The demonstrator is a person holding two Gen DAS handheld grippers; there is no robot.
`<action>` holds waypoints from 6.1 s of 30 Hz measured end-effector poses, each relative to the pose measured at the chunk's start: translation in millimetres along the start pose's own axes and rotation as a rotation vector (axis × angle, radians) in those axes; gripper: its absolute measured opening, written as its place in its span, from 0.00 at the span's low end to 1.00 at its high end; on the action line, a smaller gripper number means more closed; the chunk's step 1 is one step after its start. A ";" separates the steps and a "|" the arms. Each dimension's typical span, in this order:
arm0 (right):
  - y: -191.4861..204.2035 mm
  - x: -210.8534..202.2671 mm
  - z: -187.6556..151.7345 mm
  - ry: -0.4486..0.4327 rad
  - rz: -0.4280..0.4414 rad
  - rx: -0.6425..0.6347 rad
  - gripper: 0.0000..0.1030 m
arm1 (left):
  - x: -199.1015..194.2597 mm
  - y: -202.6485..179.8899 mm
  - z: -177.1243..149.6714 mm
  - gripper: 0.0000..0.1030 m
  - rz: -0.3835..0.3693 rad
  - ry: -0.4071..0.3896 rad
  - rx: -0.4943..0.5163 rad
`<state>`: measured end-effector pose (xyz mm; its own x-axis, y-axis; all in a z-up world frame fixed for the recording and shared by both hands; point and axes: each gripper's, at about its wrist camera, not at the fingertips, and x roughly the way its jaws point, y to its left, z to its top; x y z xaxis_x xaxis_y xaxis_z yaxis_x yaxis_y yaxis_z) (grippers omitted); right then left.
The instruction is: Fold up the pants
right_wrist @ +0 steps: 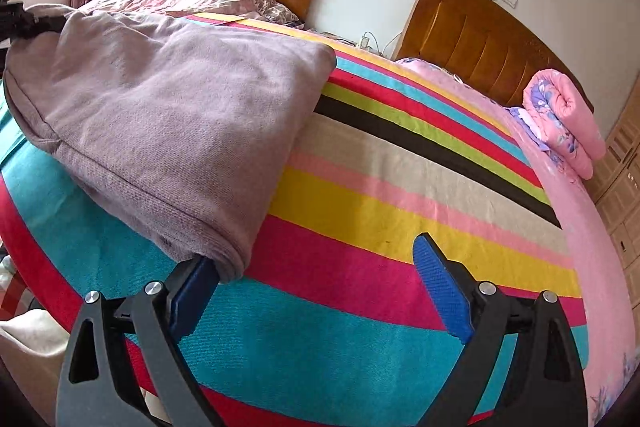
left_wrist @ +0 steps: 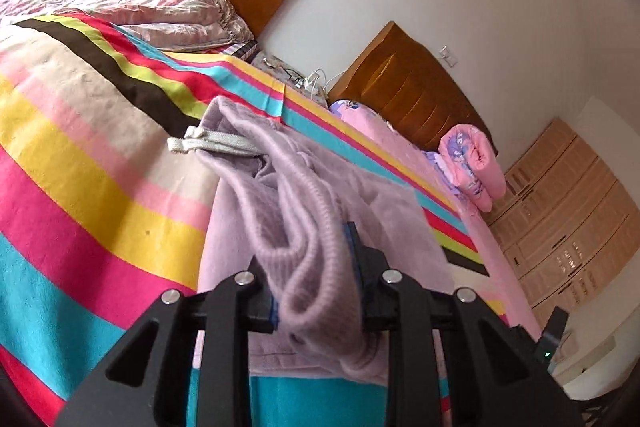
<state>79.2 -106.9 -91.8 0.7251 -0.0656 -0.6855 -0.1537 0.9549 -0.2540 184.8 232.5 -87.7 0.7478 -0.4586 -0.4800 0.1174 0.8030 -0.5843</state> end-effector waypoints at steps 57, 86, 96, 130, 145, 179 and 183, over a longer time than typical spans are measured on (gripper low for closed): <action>9.3 17.9 48.2 -0.004 0.403 0.054 0.91 | 11.5 -103.2 -78.1 0.99 0.572 0.097 0.524; -47.5 -136.3 -36.9 -0.258 0.284 0.332 0.95 | -112.2 -198.2 -128.8 0.99 0.436 -0.216 0.498; -42.4 -137.3 -36.7 -0.265 0.292 0.312 0.95 | -111.0 -196.0 -130.5 0.99 0.440 -0.204 0.493; -40.2 -134.1 -36.3 -0.256 0.301 0.304 0.95 | -109.7 -192.7 -130.0 0.99 0.445 -0.195 0.504; -39.7 -134.3 -36.1 -0.255 0.301 0.305 0.95 | -111.4 -194.9 -130.0 0.99 0.449 -0.204 0.519; -38.6 -132.8 -39.2 -0.249 0.309 0.307 0.95 | -108.0 -189.0 -129.9 0.99 0.482 -0.192 0.510; -37.5 -132.9 -41.8 -0.247 0.314 0.314 0.95 | -107.9 -186.6 -128.3 0.99 0.487 -0.189 0.501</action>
